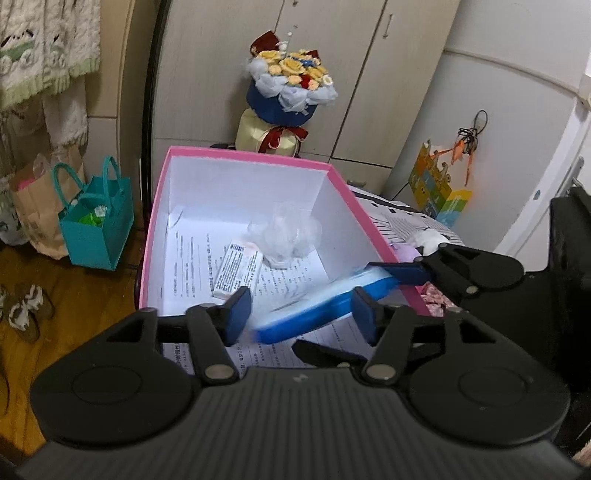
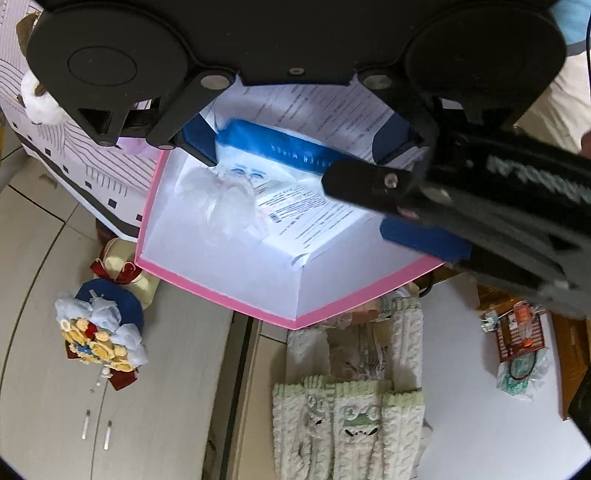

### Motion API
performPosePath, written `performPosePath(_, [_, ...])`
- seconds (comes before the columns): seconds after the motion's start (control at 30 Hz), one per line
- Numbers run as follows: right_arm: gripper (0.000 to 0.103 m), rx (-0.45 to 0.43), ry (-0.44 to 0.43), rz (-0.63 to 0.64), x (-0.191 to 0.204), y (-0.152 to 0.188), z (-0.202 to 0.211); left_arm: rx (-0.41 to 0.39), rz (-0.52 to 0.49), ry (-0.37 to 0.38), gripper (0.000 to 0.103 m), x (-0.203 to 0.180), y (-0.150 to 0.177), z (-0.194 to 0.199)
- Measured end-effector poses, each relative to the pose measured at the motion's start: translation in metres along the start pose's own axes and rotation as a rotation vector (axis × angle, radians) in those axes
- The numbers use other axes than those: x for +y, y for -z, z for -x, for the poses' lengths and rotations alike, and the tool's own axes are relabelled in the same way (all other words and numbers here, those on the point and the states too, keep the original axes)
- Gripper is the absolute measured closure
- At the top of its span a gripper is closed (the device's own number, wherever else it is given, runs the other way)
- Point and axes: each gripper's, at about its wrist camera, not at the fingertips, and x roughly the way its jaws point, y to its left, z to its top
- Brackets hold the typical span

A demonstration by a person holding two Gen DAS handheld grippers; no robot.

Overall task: Organize soft objects
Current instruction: 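Carry the wet-wipes pack into the pink box and open the left tool, then move the left tool back to the red envelope on the bed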

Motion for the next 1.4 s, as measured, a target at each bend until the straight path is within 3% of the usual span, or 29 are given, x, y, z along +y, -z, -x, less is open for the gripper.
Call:
performPosePath(0.5, [0.011,-0.072,0.019,0.057,0.021,0.008,0.068,-0.040,-0.054,0.015,0.032,-0.028,0.001,0.060])
performPosePath(0.87, [0.011,-0.142,-0.007,0.045,0.019,0.023,0.134,-0.070,-0.122,0.096,0.025,-0.066,0.014,0.111])
performPosePath(1.2, [0.011,-0.170,-0.040,-0.045,-0.010,0.077,0.191,-0.056,-0.225,0.189,0.017,-0.115,0.036,0.128])
performPosePath(1.4, [0.011,-0.187,0.031,-0.119,-0.038,0.128,0.219,-0.023,-0.283,0.245,0.015,-0.145,0.049,0.109])
